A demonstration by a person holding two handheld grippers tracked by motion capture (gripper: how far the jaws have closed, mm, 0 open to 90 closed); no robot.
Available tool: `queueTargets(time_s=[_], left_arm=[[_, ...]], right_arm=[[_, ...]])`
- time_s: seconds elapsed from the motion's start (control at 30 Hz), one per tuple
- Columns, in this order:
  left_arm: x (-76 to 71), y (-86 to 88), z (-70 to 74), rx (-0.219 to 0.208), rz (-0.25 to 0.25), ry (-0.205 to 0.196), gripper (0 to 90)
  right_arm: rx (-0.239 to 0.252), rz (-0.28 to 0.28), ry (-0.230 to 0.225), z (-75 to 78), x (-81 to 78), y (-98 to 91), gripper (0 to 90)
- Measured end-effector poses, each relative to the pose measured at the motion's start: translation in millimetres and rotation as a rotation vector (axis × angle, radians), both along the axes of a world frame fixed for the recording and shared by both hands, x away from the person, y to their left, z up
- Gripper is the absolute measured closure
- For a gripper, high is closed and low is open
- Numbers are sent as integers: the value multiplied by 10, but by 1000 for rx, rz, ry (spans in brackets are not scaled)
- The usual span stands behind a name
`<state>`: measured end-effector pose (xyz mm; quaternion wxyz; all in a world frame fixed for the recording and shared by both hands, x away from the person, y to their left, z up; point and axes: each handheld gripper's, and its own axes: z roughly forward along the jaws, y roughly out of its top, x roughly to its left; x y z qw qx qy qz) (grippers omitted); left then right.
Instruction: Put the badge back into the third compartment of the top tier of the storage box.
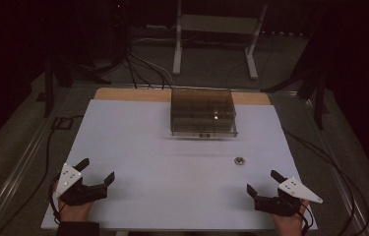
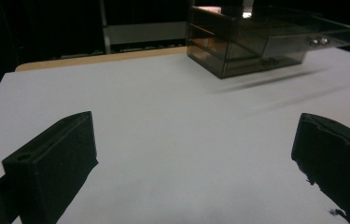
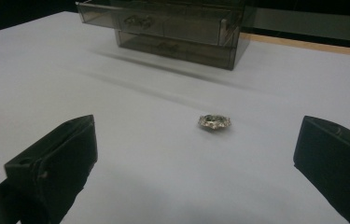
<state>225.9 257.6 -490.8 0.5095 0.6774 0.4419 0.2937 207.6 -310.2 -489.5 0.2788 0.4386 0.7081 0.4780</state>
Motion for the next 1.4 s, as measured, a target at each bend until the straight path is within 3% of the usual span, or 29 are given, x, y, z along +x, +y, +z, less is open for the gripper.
queueTargets(time_s=[0.37,0.73,1.4], left_arm=[[-6,-44,12,4,11,-17,8],[-6,-68,4,4,10,-17,9],[-2,-103,-7,36,12,-13,9]], right_arm=[[-15,-6,-5,68,16,25,0],[-18,-23,37,105,98,49,0],[-39,-63,50,227,348,25,0]])
